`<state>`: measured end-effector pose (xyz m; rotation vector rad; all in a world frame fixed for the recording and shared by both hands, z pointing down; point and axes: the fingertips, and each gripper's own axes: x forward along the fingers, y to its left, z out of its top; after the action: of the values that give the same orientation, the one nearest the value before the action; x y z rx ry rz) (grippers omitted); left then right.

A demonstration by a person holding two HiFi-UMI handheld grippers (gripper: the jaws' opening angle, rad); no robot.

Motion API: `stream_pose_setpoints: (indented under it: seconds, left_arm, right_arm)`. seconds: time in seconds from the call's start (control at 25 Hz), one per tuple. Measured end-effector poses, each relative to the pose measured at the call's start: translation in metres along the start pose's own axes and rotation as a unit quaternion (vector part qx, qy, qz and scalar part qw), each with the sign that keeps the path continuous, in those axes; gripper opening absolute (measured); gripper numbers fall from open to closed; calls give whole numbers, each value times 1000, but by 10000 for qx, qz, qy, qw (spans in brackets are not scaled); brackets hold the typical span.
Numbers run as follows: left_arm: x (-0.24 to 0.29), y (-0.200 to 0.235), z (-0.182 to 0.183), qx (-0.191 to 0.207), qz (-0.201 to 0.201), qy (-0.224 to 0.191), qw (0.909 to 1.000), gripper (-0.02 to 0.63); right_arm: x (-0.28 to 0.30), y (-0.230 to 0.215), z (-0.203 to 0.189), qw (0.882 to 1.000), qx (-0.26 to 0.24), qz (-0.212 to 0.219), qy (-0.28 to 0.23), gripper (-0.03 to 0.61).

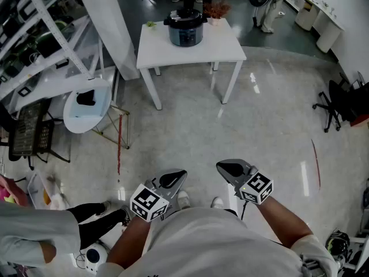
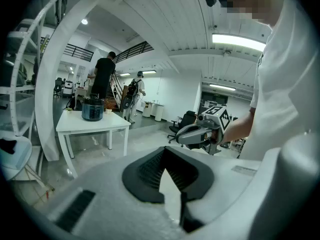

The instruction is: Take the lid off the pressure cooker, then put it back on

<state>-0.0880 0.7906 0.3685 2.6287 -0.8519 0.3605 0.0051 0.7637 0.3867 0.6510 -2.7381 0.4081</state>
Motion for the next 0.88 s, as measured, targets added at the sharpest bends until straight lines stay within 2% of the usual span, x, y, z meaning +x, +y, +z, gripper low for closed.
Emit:
stream_pose_setpoints:
  seconds: [0.28,0.48,0.6,0.64,0.68,0.72,0.76,0.8,0.88]
  left_arm:
    - [-25,38,-4,142,-210,10,9997,6]
    - [-35,53,-12,103,-326,37,9994,6]
    - [-35,61,-9,149,-373,-46,9992,6]
    - [-35,65,-7,188,-369,-94,9991,6]
    - [-35,69,-3,225,-367,-137,9990,32]
    - [-34,74,2,253,-374,-170,9988,121]
    - [-32,79,7,280,-395,-203,9986,205]
    - [-30,85,14,317,-420,-241,9983,255]
    - [-24,98,26,417,-434,-297,9977,296]
  right_arm:
    - [41,7,7,9998,53,-197,-3,11]
    - [54,16,6,9995,73,-284,102,11]
    - [56,12,14,9994,144,-304,-50,14]
    - [56,8,18,9992,176,-324,-161,75]
    - [55,2,23,9988,218,-348,-272,192]
    - [53,-5,28,9982,262,-388,-377,264]
    - [50,-15,33,9975,290,-447,-471,305]
    - [48,-27,38,9968,289,-510,-548,343]
    - [45,-52,46,9959,228,-618,-625,363]
